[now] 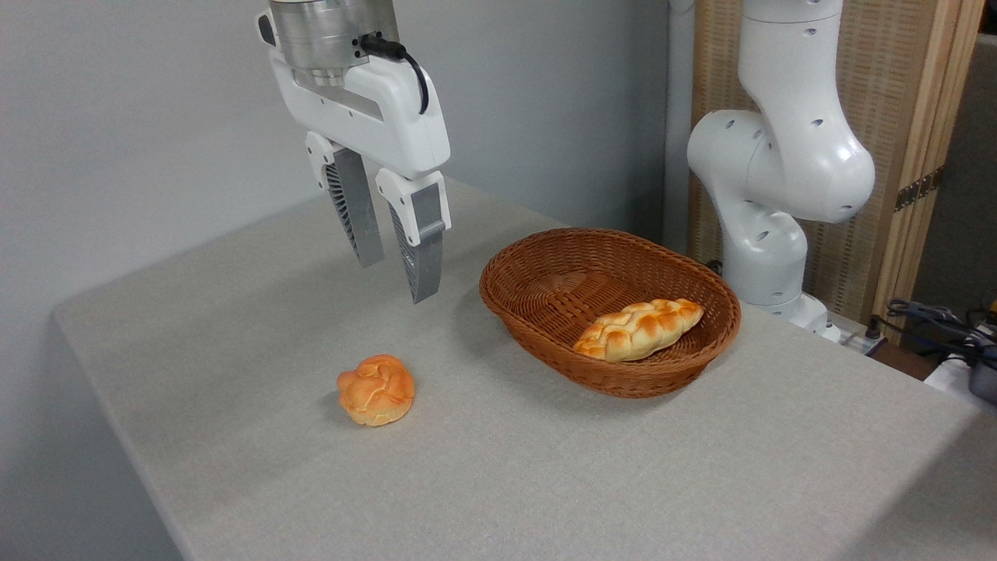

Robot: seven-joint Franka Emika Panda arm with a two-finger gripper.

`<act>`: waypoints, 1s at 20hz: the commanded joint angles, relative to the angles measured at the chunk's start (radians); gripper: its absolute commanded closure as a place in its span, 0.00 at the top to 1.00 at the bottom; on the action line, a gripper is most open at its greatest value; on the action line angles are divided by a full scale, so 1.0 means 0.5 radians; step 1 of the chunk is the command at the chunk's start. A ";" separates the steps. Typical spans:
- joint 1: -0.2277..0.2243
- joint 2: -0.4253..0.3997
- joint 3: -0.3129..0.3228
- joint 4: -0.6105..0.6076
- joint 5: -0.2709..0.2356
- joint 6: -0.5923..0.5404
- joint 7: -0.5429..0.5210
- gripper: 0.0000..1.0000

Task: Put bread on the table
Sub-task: 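Move the open gripper over the wicker basket toward the braided bread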

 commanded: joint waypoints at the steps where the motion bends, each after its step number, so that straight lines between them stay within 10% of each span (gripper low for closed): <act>1: 0.004 -0.014 0.007 -0.032 -0.012 0.009 -0.005 1.00; 10: 0.001 -0.030 0.007 -0.069 -0.012 0.009 -0.002 1.00; 20: -0.078 -0.677 0.022 -0.888 -0.008 -0.003 0.007 1.00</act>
